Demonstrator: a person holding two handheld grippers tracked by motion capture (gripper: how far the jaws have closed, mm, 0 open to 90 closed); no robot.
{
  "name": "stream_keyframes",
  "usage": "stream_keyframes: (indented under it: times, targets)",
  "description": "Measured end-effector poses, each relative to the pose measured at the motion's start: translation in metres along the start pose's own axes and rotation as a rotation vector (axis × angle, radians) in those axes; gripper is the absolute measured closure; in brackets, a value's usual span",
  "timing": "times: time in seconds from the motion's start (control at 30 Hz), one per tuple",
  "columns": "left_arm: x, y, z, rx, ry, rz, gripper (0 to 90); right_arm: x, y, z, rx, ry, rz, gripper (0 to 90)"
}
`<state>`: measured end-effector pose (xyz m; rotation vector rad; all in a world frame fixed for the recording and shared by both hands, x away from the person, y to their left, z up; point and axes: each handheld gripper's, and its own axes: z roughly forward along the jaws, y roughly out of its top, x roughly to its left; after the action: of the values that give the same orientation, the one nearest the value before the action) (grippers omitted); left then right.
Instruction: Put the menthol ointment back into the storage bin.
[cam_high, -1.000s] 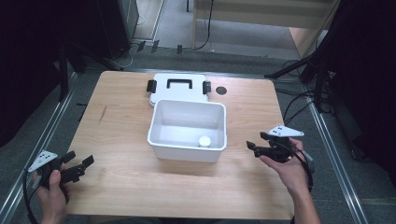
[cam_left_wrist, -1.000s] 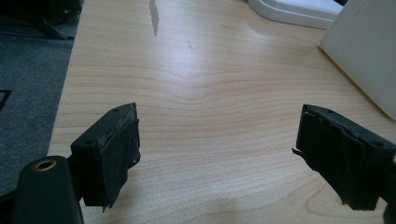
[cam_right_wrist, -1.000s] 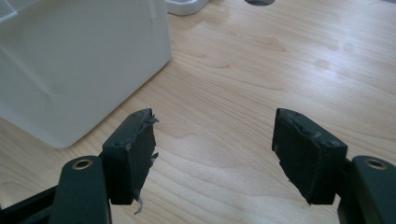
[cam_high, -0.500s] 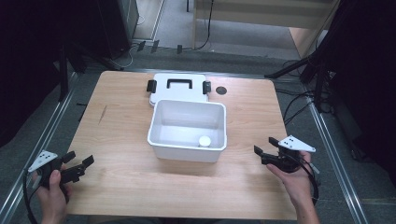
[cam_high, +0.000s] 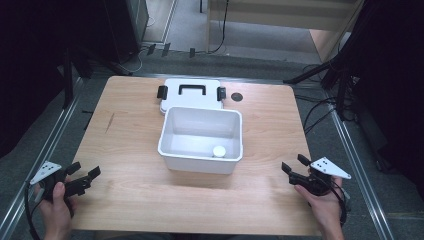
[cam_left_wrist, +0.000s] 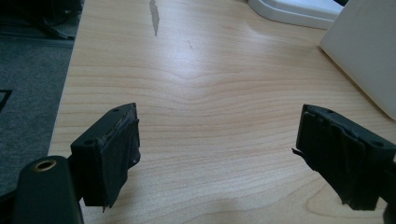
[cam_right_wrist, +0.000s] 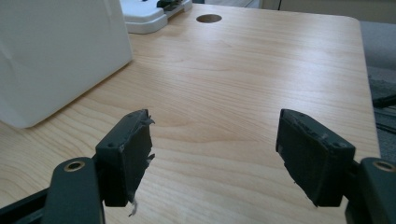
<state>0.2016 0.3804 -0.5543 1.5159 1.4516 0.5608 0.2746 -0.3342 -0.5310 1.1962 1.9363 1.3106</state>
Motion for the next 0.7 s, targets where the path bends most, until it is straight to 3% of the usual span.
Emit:
stream_keyframes:
  times: [0.7]
  targets:
    - [0.000,0.000,-0.001,-0.002,-0.001,0.003,14.5,-0.020,-0.034,-0.049,-0.029,-0.053,0.071,28.6]
